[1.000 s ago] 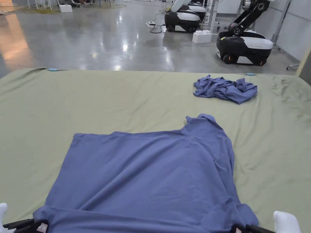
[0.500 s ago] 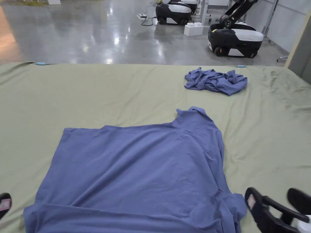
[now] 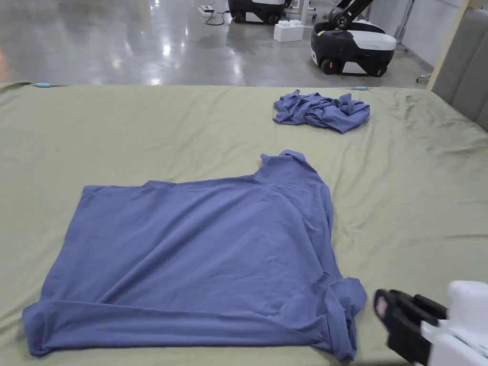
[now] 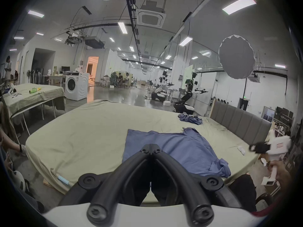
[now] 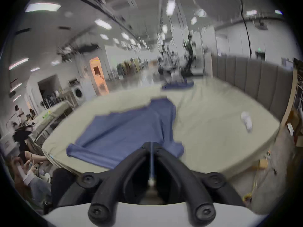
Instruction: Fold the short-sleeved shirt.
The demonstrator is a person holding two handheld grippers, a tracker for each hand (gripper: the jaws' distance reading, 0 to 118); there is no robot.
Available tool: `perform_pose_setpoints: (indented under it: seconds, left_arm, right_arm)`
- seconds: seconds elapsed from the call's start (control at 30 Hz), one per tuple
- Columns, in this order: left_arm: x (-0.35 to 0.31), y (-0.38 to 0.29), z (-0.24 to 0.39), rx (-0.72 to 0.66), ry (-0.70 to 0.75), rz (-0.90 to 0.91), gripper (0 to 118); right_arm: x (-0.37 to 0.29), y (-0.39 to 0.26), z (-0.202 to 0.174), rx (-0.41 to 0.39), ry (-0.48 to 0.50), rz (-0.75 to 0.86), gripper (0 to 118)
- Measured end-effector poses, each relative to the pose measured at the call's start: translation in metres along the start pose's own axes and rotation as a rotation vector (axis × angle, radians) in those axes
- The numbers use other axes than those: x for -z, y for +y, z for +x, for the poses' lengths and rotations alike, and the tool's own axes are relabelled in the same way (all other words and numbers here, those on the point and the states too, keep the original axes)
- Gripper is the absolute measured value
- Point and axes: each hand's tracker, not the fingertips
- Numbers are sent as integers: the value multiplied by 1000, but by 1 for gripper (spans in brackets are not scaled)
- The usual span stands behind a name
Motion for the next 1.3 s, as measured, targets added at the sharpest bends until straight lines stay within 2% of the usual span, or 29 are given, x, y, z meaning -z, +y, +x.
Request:
perform_pose_setpoints:
  seconds: [0.03, 0.07, 0.1, 0.13, 0.17, 0.2, 0.23, 0.27, 0.3, 0.33, 0.37, 0.43, 0.47, 0.5, 0.53, 0.57, 0.63, 0.73, 0.87, 0.97, 1.0, 1.03, 1.07, 1.1, 1.13, 1.23, 1.3]
  left_arm:
    - [2, 0, -1, -14, -2, -6, 0]
    - [4, -2, -2, -24, -9, -4, 0]
    - [6, -3, -3, -29, -11, -5, 0]
    - [4, -1, -2, -30, -9, -8, 0]
    - [5, -2, -3, -31, -10, -13, 0]
    - [6, -2, -4, -31, -12, -17, 0]
    - [7, -2, -5, -27, -9, -22, 0]
    - [7, -1, -5, -21, 0, -28, 0]
    - [9, -1, -7, -21, 6, -33, 0]
    - [12, -1, -10, -29, 6, -45, 0]
    - [15, -2, -13, -41, 4, -57, 0]
    - [26, -2, -14, -47, 13, -96, 0]
    - [34, -2, -17, -50, 11, -136, 11]
    - [46, -3, -23, -62, -9, -170, 40]
    - [62, -4, -29, -95, -47, -224, 76]
    - [85, -7, -38, -144, -77, -316, 101]
    - [130, -22, -52, -174, 14, -513, 101]
    - [182, -60, -73, -129, 74, -753, 100]
    - [206, -99, -84, -115, 143, -886, 100]
    - [200, -96, -78, -82, 135, -872, 93]
    - [199, -92, -78, -78, 151, -868, 87]
    - [196, -88, -80, -78, 135, -851, 71]
    - [195, -80, -74, -110, 72, -791, 9]
    - [187, -75, -65, -96, 90, -723, 0]
    - [190, -72, -58, -7, 123, -794, 0]
    - [187, -65, -52, -56, 69, -779, 0]
    - [188, -60, -58, -84, 62, -778, 0]
  right_arm:
    - [29, -4, 4, 12, -43, -112, 35]
    - [59, -13, 9, 37, -63, -216, 95]
    - [83, -23, 22, 81, -34, -262, 111]
    - [95, -28, 23, 74, 1, -257, 107]
    - [107, -34, 21, 69, -7, -263, 100]
    - [117, -37, 18, 42, -26, -314, 99]
    - [119, -46, 17, 3, 4, -309, 97]
    - [124, -49, 13, -30, 20, -313, 81]
    - [128, -50, 10, -42, 26, -340, 47]
    - [129, -51, 7, -53, 27, -316, 19]
    - [121, -55, 5, -75, 7, -278, 18]
    - [124, -48, 7, -83, 22, -304, 16]
    - [124, -46, 10, -73, 26, -291, 16]
    - [117, -47, 12, -61, 36, -286, 16]
    - [115, -44, 13, -57, 44, -285, 16]
    - [116, -41, 14, -64, 41, -283, 16]
    - [114, -40, 12, -77, 45, -278, 16]
    - [117, -40, 13, -83, 50, -281, 16]
    - [116, -43, 12, -60, 63, -287, 16]
    - [116, -44, 12, -45, 67, -293, 15]
    - [115, -44, 11, -45, 68, -291, 15]
    - [114, -44, 9, -48, 69, -290, 15]
    - [114, -44, 8, -51, 73, -292, 15]
    - [114, -45, 6, -51, 77, -295, 15]
    - [113, -45, 4, -54, 69, -291, 15]
    - [109, -42, -2, -53, 69, -282, 15]
    - [109, -40, 4, -25, 78, -285, 15]
